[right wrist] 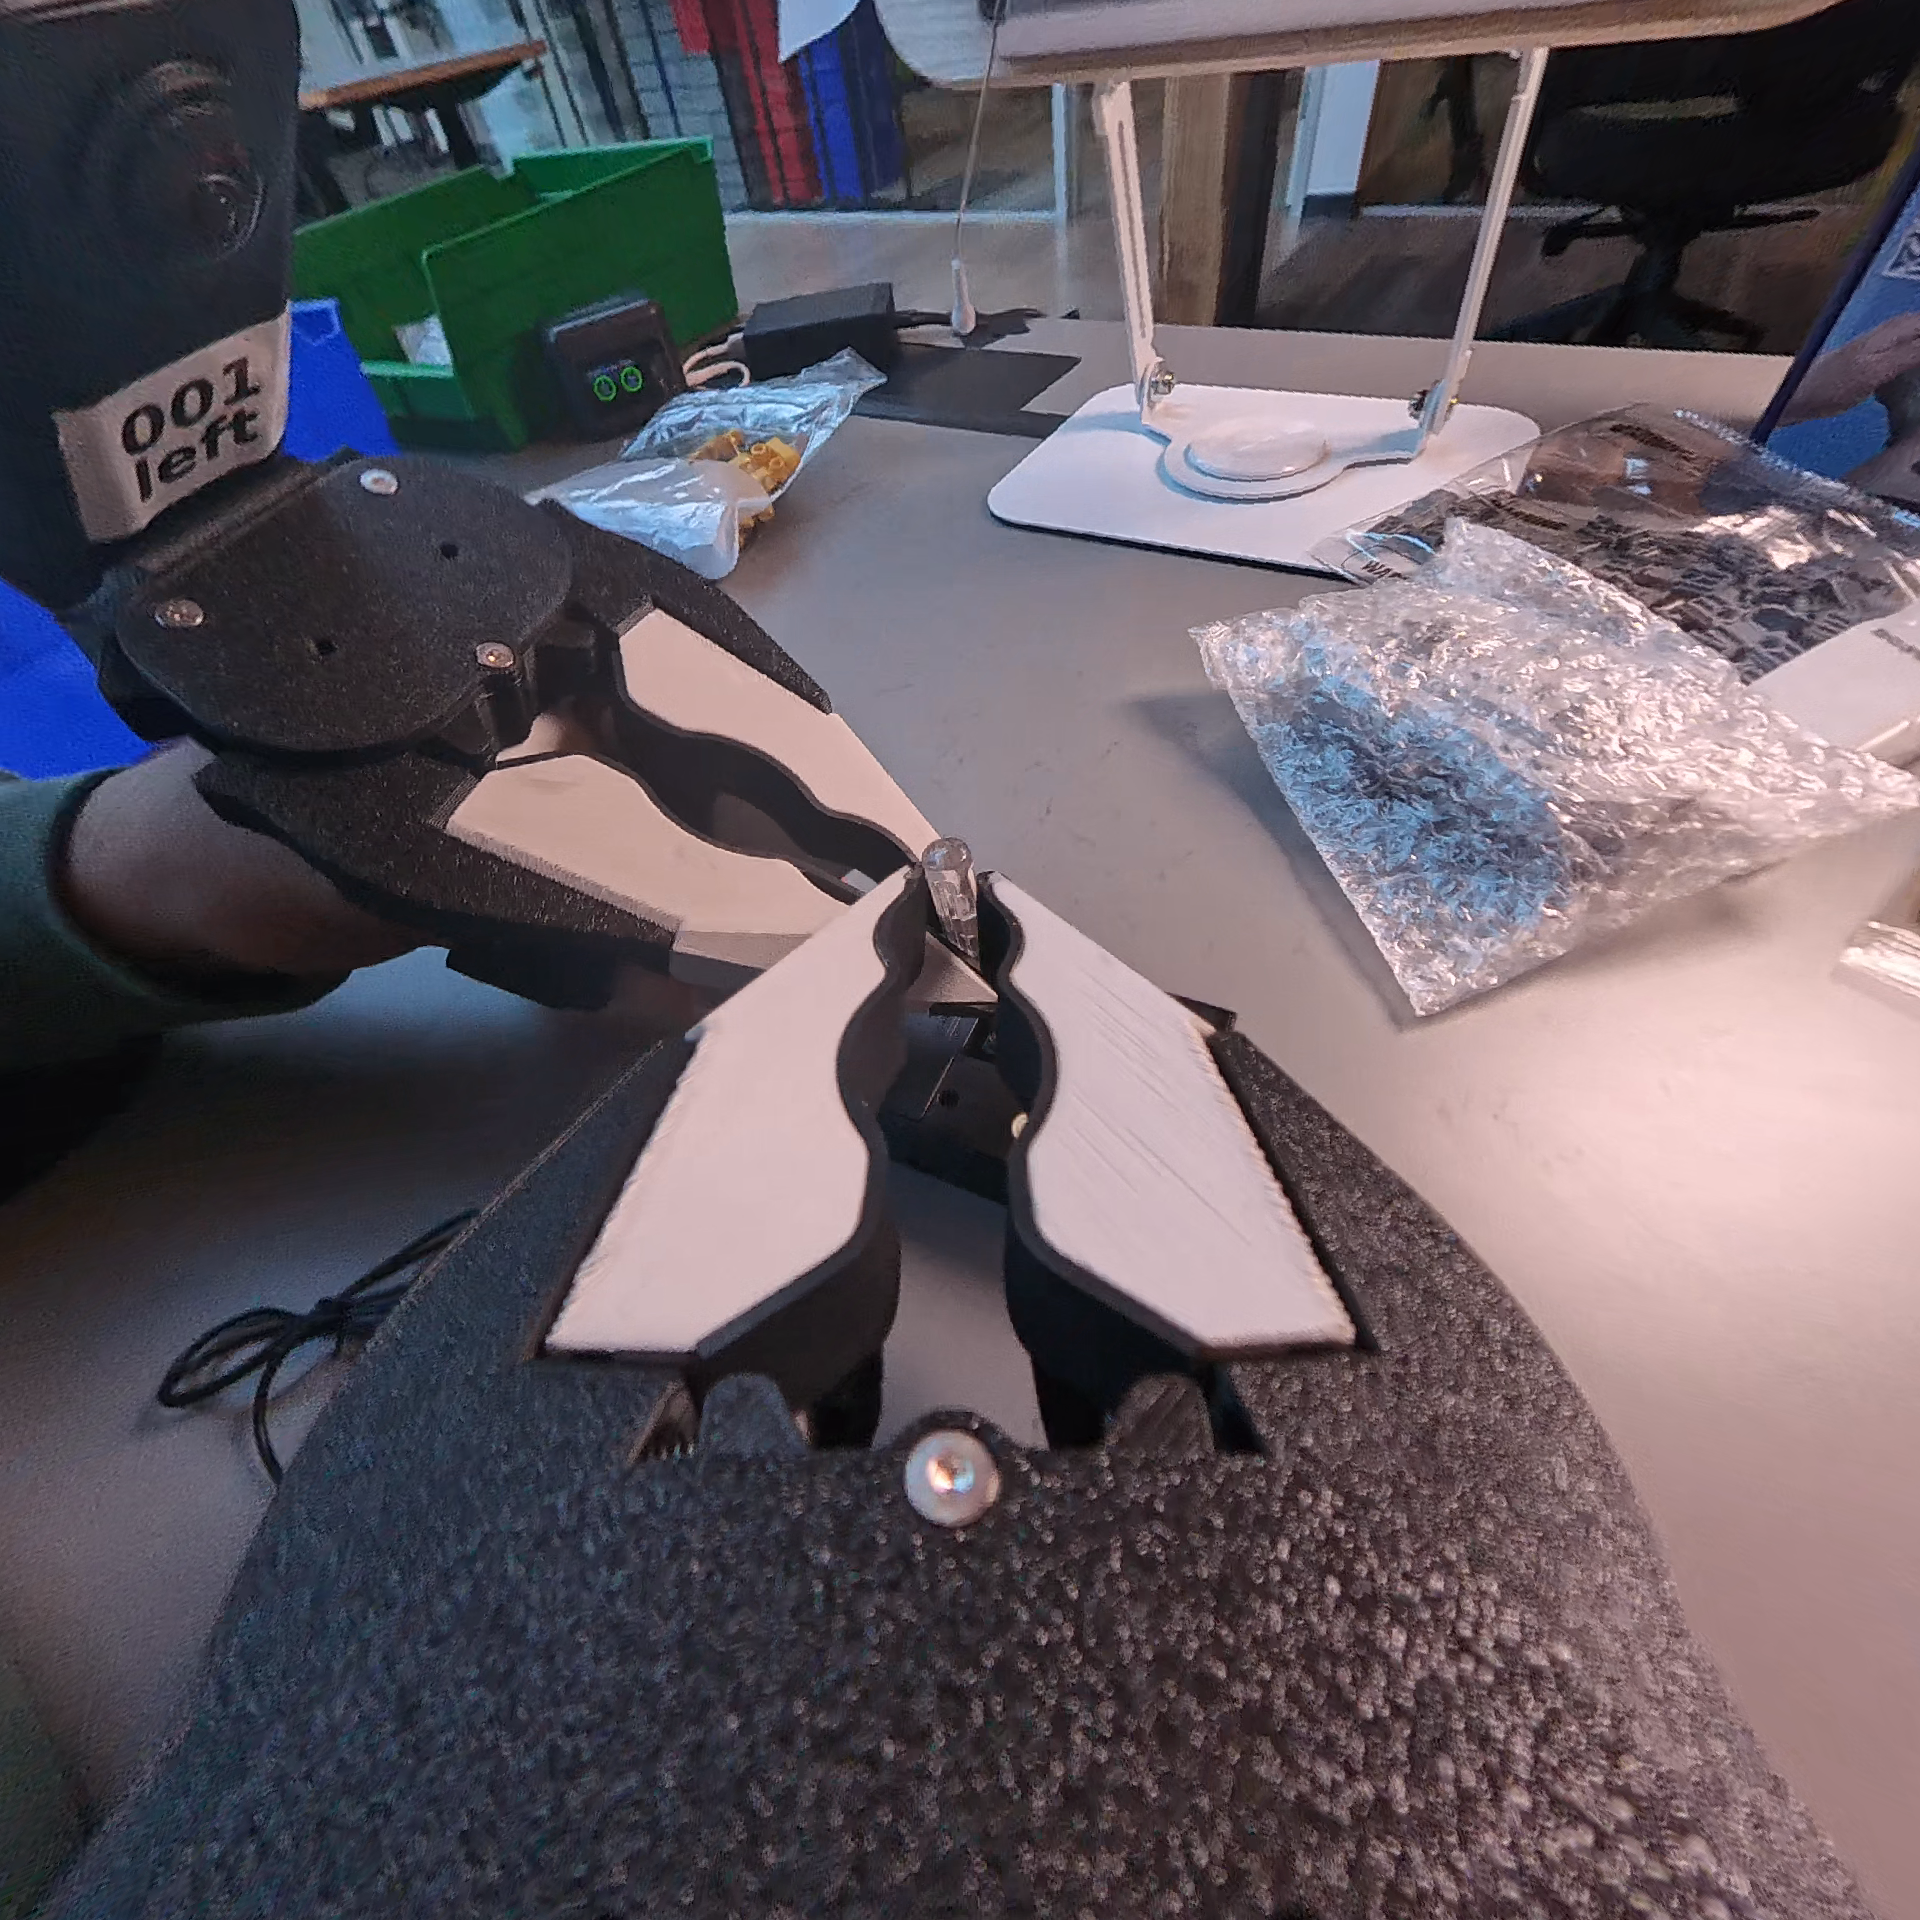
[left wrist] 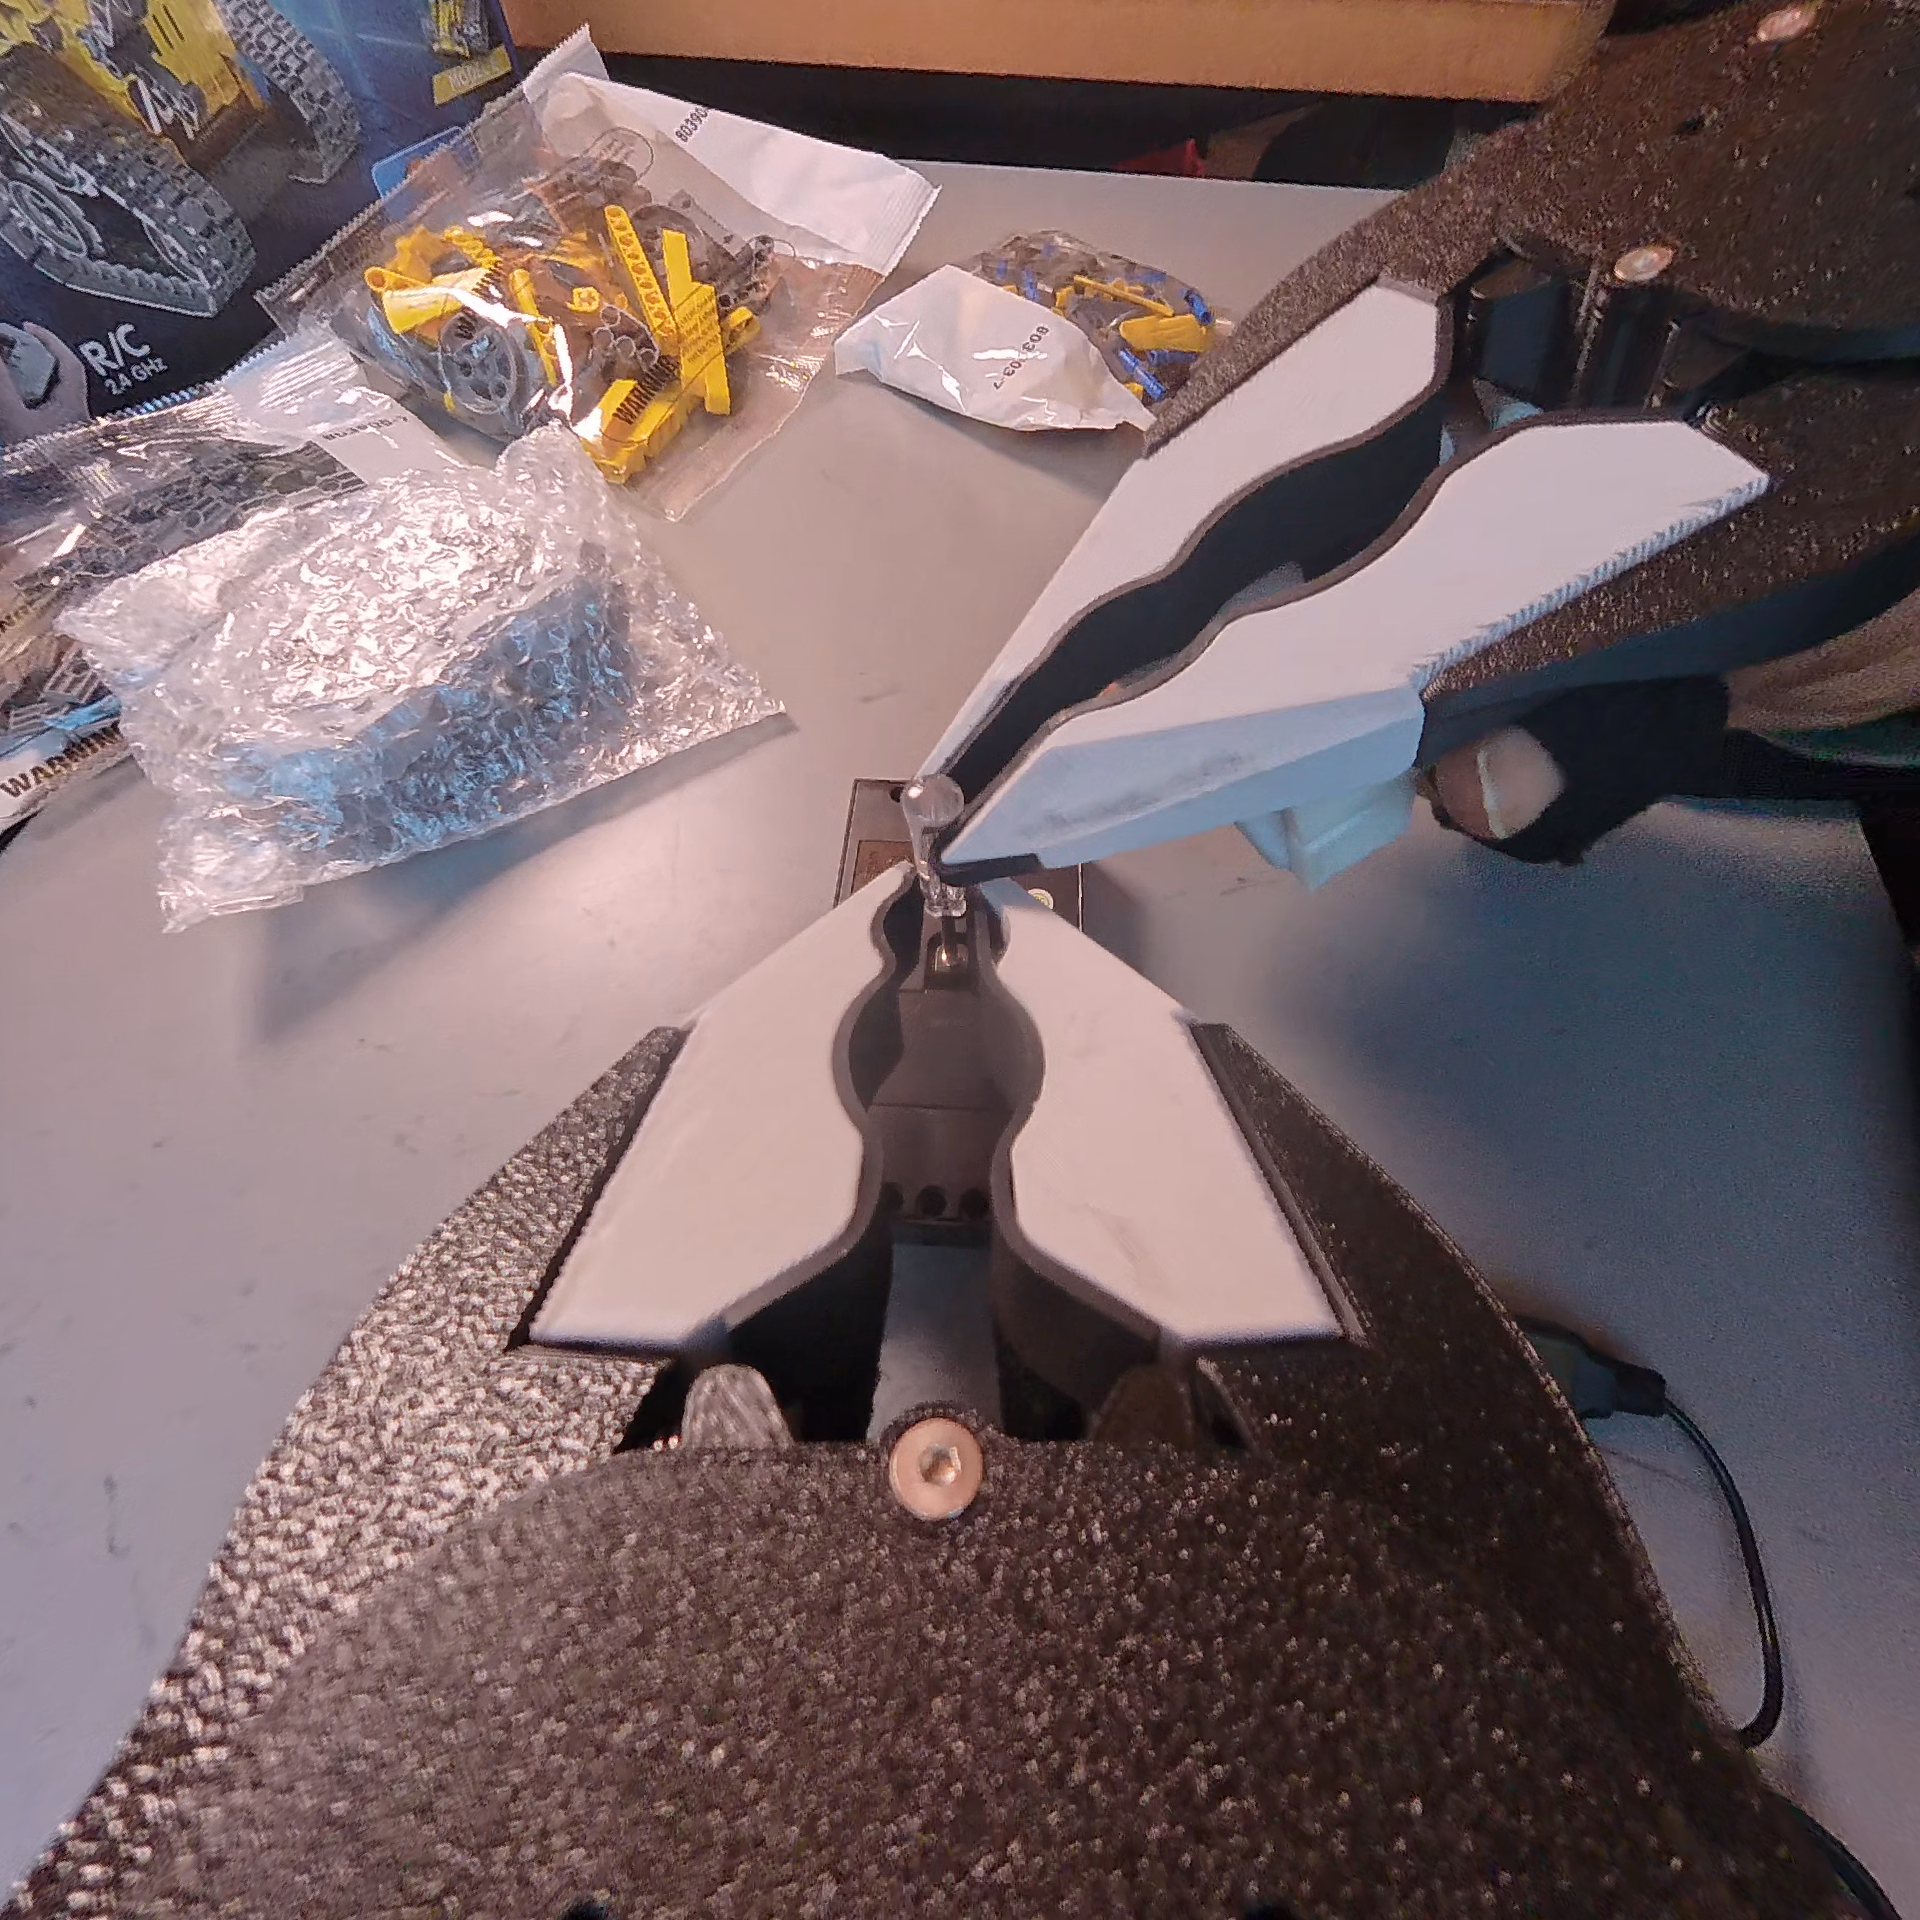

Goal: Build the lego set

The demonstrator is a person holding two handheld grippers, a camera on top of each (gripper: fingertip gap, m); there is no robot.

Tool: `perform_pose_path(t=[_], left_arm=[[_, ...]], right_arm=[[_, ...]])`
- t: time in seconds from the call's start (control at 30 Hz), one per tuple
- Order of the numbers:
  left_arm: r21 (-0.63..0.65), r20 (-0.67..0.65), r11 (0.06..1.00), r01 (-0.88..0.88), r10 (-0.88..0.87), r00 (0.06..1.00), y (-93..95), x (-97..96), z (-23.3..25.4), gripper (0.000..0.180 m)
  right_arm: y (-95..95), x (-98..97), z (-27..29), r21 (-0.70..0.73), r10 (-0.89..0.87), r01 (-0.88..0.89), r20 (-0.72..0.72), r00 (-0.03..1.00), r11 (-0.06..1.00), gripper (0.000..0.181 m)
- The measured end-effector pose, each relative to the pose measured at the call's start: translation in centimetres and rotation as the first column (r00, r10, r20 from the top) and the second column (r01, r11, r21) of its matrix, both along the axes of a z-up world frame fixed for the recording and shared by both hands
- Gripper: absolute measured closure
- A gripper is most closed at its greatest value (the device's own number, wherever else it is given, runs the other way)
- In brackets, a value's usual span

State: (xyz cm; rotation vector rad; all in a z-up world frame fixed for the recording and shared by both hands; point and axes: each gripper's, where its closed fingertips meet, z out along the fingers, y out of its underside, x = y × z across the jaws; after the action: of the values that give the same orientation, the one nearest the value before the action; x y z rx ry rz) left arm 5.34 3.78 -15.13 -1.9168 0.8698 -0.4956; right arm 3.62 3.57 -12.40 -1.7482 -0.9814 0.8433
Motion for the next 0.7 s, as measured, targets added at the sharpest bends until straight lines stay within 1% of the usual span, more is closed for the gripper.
perform_pose_path(t=[0.13, 0.23, 0.27, 0.33, 0.43, 0.57, 0.7], left_arm=[[0.015, -0.025, 1.000, 0.006, -0.005, 1.000, 0.10, -0.10, -0.04, 0.171], [0.021, -0.032, 1.000, 0.002, -0.002, 0.999, 0.18, -0.36, -0.11, 0.169], [0.021, -0.032, 1.000, 0.003, -0.002, 0.999, 0.18, -0.39, -0.10, 0.167], [0.025, -0.029, 1.000, 0.006, -0.005, 1.000, 0.23, -0.40, -0.03, 0.166], [0.025, -0.030, 1.000, 0.012, -0.012, 0.999, 0.30, -0.39, -0.11, 0.165], [0.023, -0.020, 0.999, 0.022, -0.021, 1.000, 0.28, -0.32, -0.09, 0.167], [0.022, -0.011, 0.999, 0.026, -0.025, 1.000, 0.35, -0.18, -0.12, 0.171]], right_arm=[[0.12, -0.04, -0.04, 0.019, 0.185, -0.187, 0.096, 0.978, 0.982, 0.175], [0.35, -0.34, -0.09, 0.017, 0.394, -0.399, 0.128, 0.910, 0.917, 0.175], [0.41, -0.35, -0.10, 0.032, 0.472, -0.480, 0.139, 0.871, 0.877, 0.175], [0.27, -0.20, -0.09, 0.075, 0.627, -0.642, 0.152, 0.764, 0.763, 0.175], [0.26, -0.20, -0.10, 0.033, 0.779, -0.788, 0.130, 0.614, 0.615, 0.175], [0.00, -0.37, -0.14, -0.015, 0.888, -0.892, 0.106, 0.447, 0.451, 0.175], [0.03, -0.17, -0.16, -0.066, 0.936, -0.935, 0.075, 0.344, 0.348, 0.176]])
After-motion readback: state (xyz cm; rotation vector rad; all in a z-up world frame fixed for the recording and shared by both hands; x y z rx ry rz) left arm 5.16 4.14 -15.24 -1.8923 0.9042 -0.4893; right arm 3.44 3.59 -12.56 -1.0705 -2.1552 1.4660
